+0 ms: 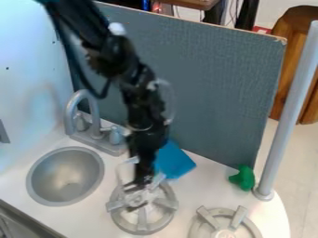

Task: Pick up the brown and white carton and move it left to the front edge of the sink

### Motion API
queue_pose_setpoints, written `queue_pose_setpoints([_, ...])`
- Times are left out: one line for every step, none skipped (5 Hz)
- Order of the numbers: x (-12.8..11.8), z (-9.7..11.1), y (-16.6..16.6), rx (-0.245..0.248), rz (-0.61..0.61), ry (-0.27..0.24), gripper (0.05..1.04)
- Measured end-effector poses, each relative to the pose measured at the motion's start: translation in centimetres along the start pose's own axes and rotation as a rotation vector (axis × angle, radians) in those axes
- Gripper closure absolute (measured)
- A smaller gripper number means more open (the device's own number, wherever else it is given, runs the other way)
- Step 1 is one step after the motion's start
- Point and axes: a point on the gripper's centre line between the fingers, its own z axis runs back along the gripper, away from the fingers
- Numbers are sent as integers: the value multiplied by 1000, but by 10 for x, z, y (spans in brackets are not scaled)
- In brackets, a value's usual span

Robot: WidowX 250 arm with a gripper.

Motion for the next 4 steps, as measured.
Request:
queue_pose_setpoints([-22, -6, 17, 44, 89, -6, 243])
queue_pose_setpoints([-37, -22, 27, 67, 138, 7, 242])
queue_pose_setpoints([-46, -27, 33, 100, 167, -13, 243])
queue_pose_setpoints([-53, -35, 40, 131, 199, -3, 243])
